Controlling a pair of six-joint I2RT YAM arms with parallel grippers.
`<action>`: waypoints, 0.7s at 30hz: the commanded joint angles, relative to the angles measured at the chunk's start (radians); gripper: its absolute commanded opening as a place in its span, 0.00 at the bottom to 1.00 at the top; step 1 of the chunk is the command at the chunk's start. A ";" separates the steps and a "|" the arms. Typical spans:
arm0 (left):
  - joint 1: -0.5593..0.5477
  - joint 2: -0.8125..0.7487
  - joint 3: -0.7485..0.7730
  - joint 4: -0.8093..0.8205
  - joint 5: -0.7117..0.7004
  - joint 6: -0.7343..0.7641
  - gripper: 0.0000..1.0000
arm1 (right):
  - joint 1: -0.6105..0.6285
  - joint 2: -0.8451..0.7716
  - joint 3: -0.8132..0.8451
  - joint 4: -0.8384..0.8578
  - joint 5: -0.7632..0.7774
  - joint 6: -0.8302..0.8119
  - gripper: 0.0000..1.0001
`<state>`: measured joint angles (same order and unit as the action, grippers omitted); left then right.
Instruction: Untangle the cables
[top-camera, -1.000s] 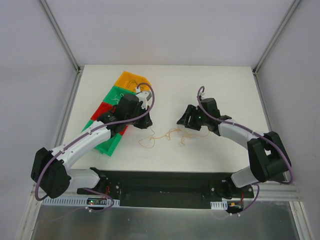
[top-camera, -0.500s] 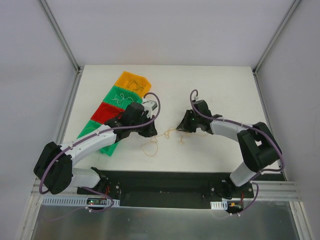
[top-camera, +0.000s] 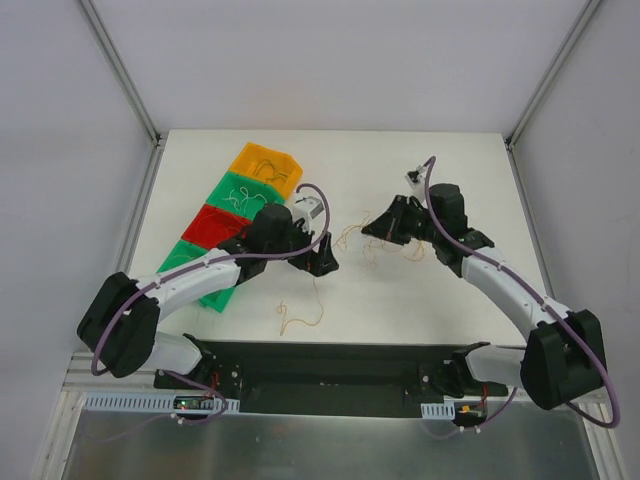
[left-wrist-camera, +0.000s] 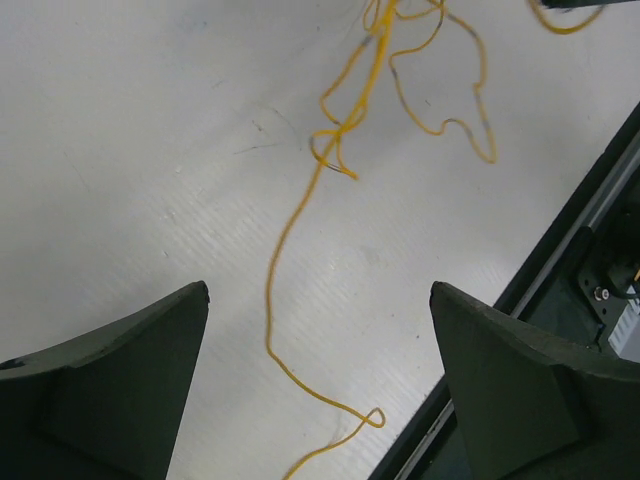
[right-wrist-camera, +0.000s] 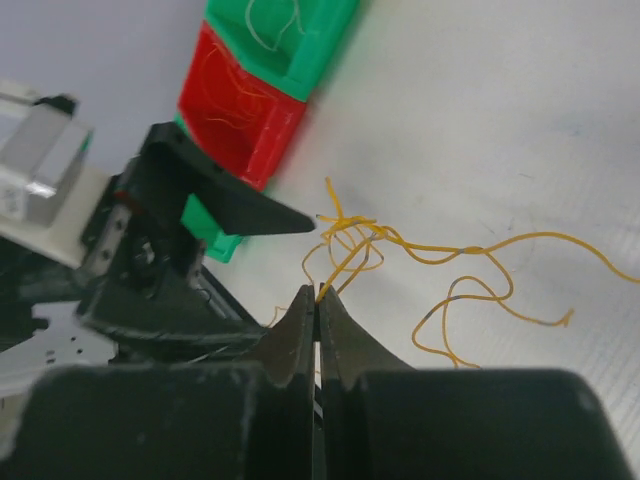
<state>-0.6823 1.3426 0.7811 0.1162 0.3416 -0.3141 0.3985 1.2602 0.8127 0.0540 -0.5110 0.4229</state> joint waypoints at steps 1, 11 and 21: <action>0.041 0.035 0.008 0.170 0.031 0.060 0.93 | -0.030 -0.077 0.088 -0.037 -0.188 -0.024 0.00; 0.066 0.184 0.099 0.206 0.231 0.023 0.01 | -0.090 -0.209 0.161 -0.049 -0.218 0.062 0.00; 0.087 -0.072 -0.058 0.056 -0.214 -0.056 0.00 | -0.233 -0.343 0.393 -0.629 0.721 -0.134 0.00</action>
<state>-0.6067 1.4445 0.7826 0.2295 0.3149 -0.3458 0.2142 0.9604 1.0950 -0.3168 -0.3004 0.3962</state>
